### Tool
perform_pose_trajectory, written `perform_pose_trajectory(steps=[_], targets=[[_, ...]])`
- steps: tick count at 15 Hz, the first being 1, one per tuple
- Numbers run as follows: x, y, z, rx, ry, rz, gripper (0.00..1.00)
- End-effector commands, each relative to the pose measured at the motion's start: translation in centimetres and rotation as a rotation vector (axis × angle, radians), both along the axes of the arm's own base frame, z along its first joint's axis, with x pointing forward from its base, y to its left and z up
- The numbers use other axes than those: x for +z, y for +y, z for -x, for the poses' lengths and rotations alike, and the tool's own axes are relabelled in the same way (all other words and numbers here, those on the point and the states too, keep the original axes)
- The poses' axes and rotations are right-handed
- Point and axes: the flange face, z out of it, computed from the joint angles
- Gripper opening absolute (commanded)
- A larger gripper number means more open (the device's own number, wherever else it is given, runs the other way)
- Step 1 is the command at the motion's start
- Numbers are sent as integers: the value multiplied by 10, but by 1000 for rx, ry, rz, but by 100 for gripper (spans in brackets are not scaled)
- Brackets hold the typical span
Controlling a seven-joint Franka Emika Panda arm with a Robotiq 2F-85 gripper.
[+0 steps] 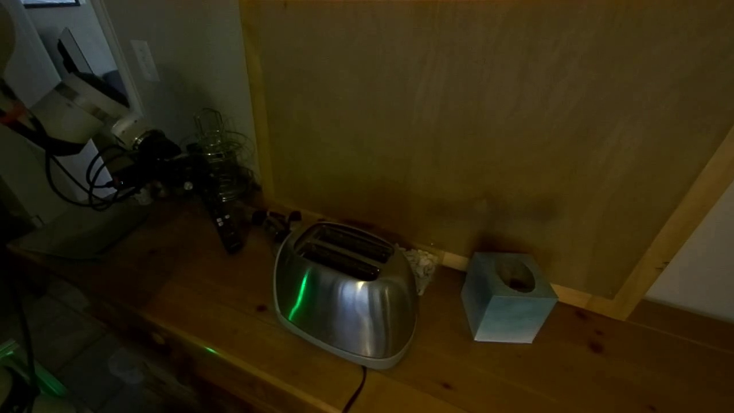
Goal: Turn the remote around
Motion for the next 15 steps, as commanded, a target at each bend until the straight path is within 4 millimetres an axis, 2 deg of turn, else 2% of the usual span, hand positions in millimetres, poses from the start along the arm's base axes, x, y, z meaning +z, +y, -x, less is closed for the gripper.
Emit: perform_pose_trajectory(steps=[1, 6, 7, 9, 15], targets=[[8, -12, 16, -54, -8, -78, 24], [9, -32, 42, -87, -8, -117, 24], [9, -26, 35, -87, -10, -124, 24], [11, -28, 39, -81, -20, -150, 24], [11, -16, 30, -47, -50, -265, 24]])
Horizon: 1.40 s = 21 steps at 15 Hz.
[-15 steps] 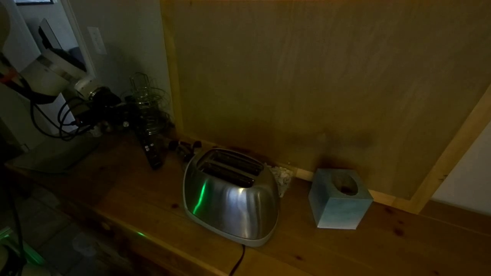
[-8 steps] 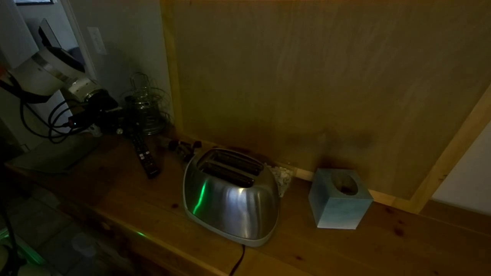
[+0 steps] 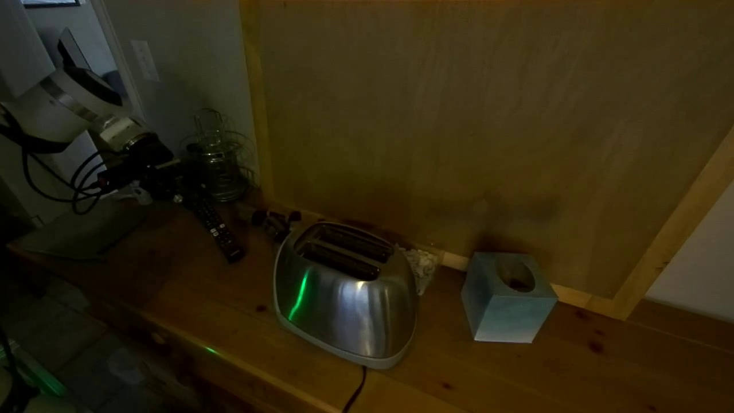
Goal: Turn the remote around
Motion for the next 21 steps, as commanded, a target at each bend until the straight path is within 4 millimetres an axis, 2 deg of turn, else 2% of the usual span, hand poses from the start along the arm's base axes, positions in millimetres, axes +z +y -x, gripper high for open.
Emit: perform_pose_trajectory(steps=[1, 17, 18, 19, 21], targets=[[0, 0, 2, -10, -15, -77, 24], [-27, -10, 6, -109, 67, -264, 24], [-24, -12, 7, -109, 61, -282, 74], [-20, -14, 8, -113, 51, -290, 76], [-10, -18, 10, -112, 35, -312, 88]])
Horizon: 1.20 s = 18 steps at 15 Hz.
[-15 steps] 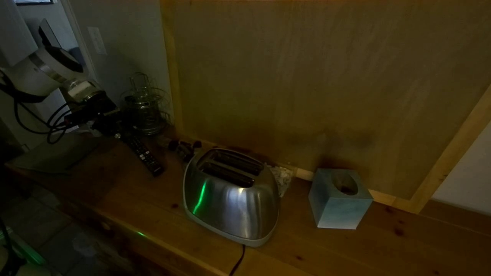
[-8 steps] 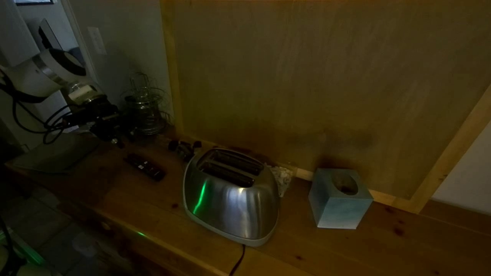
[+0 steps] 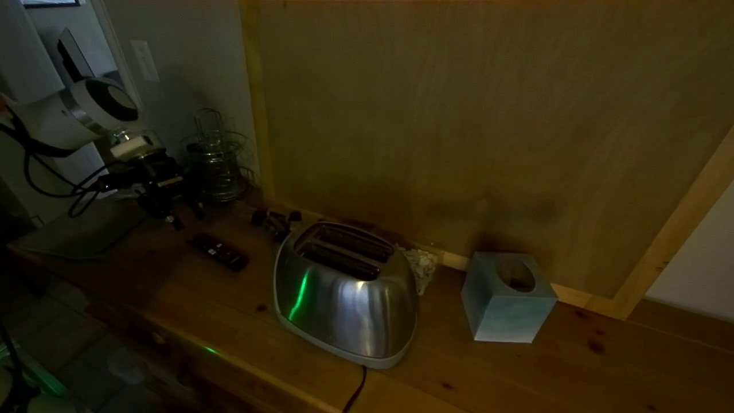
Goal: Turn the remote around
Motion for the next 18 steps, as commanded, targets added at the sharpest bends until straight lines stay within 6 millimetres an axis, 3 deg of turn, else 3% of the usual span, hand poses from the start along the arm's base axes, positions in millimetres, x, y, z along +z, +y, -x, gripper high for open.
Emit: perform_pose_trajectory(steps=[1, 3, 12, 18], targets=[[22, -10, 9, -11, -30, -72, 95], [34, -14, 14, -11, -37, -91, 100], [80, -38, 58, 39, -35, -246, 100], [105, -57, 86, 230, 43, -270, 100]])
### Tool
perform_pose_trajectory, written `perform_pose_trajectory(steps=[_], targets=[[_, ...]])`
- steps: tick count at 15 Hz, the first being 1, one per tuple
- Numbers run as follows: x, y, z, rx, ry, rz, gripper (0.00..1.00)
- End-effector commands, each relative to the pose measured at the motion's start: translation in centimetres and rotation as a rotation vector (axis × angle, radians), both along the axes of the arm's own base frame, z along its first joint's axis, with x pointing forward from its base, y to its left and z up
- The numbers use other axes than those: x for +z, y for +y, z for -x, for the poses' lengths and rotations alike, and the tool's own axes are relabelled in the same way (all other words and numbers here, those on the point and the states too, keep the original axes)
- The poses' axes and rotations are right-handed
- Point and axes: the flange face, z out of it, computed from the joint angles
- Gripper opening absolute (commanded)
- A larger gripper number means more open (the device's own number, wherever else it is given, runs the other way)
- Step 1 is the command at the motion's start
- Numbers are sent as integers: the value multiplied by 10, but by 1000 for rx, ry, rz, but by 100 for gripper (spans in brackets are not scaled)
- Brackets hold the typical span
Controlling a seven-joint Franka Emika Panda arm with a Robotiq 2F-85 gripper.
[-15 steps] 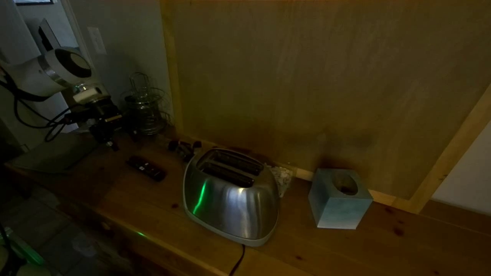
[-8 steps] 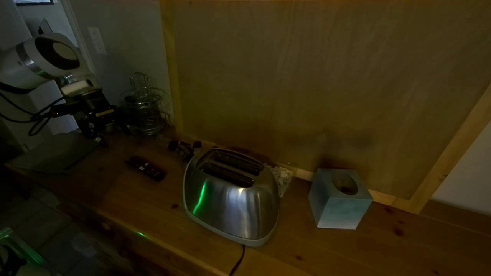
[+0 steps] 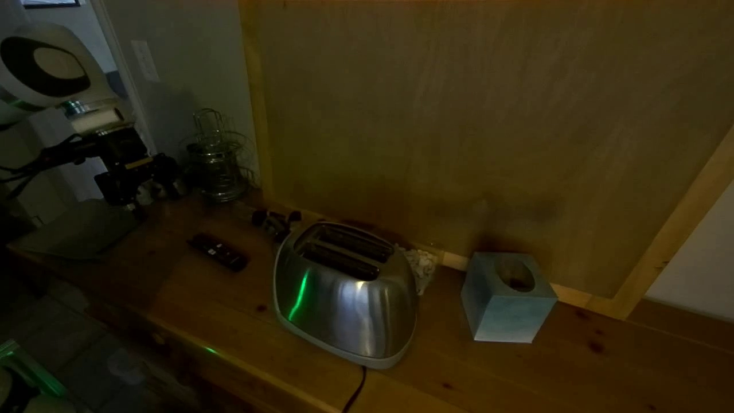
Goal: Turn the remote around
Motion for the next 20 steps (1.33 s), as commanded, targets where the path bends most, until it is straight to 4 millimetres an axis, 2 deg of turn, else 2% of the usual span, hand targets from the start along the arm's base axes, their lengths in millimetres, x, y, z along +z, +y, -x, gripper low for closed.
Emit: perform_pose_trajectory(steps=[1, 12, 13, 16, 20], targets=[[17, -14, 22, 107, 28, -37, 100], [59, -24, 57, 299, 54, -148, 100], [50, -17, 43, 281, 66, -120, 100], [60, -20, 49, 294, 53, -126, 100], [58, -21, 51, 293, 57, -125, 100]])
